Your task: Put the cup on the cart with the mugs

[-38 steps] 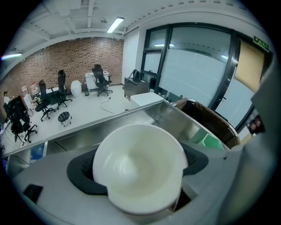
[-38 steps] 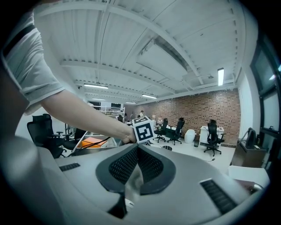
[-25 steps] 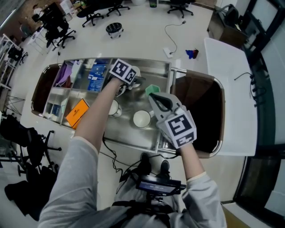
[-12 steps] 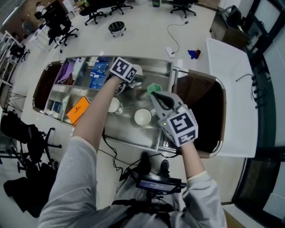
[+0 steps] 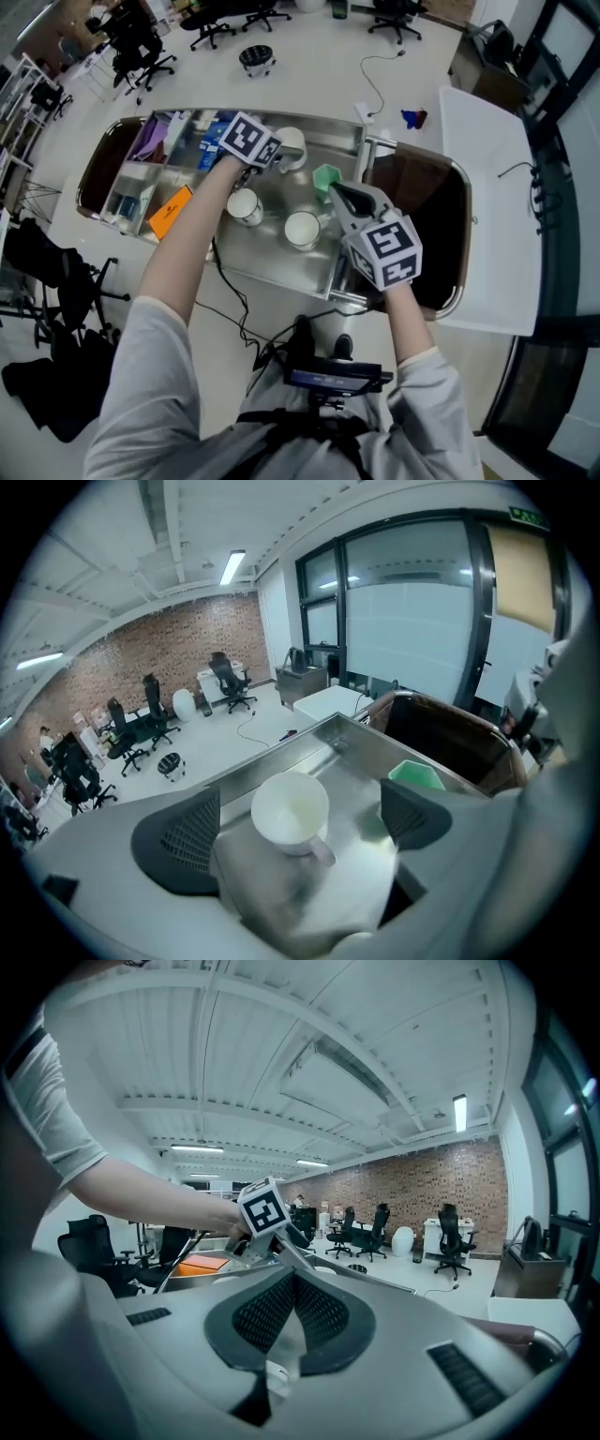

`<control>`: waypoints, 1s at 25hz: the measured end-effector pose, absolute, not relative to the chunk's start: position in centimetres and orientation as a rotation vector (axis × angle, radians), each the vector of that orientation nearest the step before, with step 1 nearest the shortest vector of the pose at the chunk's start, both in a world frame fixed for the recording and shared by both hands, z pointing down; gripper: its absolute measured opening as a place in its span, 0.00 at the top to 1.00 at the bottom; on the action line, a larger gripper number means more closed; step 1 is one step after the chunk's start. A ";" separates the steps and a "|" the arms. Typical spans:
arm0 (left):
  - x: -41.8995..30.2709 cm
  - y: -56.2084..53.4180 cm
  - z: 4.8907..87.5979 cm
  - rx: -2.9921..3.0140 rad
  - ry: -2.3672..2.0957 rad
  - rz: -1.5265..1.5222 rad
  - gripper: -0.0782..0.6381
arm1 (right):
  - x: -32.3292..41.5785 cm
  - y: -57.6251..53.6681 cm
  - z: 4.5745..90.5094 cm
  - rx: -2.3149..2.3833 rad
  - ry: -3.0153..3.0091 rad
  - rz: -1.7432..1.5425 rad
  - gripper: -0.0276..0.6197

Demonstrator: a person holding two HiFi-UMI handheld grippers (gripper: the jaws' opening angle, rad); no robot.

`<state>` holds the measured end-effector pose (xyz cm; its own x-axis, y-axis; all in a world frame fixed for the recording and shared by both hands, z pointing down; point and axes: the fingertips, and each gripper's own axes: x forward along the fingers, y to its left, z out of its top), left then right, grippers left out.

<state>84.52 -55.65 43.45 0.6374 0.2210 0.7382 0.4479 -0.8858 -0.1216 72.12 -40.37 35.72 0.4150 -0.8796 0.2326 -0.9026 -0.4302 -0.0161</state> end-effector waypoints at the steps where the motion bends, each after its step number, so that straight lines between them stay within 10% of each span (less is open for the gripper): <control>1: 83.7 -55.6 42.6 -2.567 -0.527 -1.077 0.14 | 71.9 -40.1 35.7 2.545 -1.614 0.312 0.94; 20: 63.8 -51.4 32.7 -2.902 -0.169 -0.457 0.85 | 65.0 -34.0 35.0 2.546 -1.666 0.311 0.94; 25: 58.9 -50.8 33.9 -3.002 -0.030 -0.381 0.89 | 63.8 -31.8 36.1 2.573 -1.663 0.353 0.94</control>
